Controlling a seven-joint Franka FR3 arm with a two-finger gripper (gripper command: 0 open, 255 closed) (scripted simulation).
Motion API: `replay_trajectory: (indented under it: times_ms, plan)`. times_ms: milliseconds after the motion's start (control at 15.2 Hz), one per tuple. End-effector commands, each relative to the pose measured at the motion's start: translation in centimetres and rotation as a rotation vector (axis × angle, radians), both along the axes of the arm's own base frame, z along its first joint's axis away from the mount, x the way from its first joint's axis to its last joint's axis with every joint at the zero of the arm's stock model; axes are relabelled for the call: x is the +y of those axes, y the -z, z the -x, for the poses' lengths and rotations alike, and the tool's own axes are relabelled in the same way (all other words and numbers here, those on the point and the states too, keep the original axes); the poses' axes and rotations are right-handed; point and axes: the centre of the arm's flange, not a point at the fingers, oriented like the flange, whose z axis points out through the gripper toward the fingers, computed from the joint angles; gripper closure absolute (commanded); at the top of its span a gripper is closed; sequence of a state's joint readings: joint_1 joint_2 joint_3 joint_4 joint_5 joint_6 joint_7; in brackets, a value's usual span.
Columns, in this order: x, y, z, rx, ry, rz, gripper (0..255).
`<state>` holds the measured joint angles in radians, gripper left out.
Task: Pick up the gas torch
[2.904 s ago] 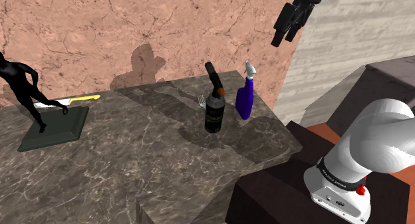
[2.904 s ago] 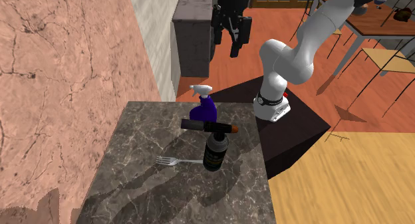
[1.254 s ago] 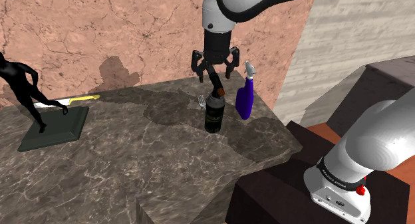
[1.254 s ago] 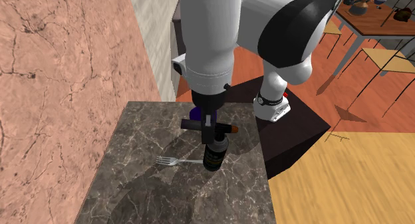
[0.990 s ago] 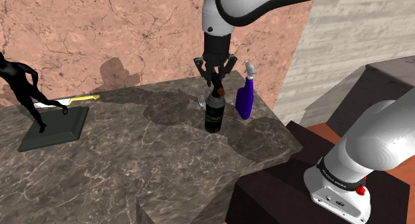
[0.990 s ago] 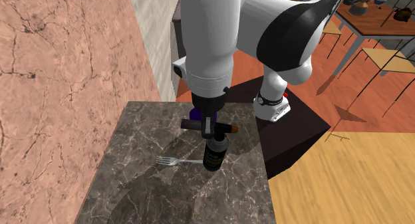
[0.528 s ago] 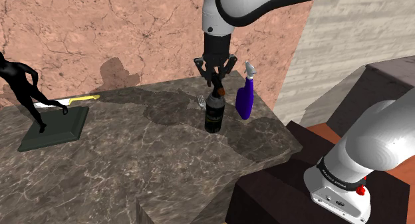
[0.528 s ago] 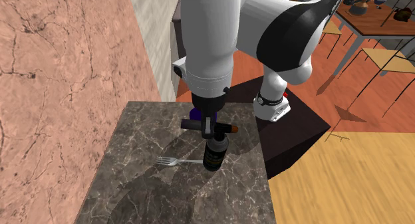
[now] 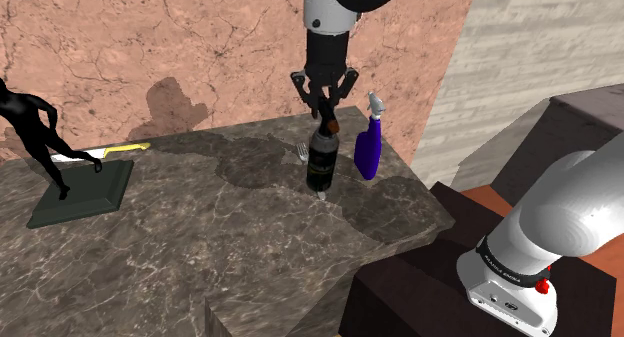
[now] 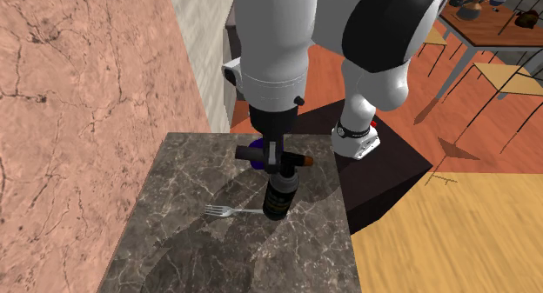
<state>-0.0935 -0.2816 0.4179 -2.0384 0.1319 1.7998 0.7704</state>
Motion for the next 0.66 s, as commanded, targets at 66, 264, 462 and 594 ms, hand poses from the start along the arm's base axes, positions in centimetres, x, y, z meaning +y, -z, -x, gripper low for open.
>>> replay_trajectory:
  times_ms: [66, 264, 462, 594]
  plan:
    - [0.0, -1.6, 0.0, -0.001, 0.000, 0.000, 255]
    - [0.0, -3.2, 0.0, -0.001, 0.000, 0.000, 255]
    - [0.0, -4.8, 0.0, -0.001, 0.000, 0.000, 255]
    - [0.0, -4.8, 0.0, -0.001, 0.000, 0.000, 255]
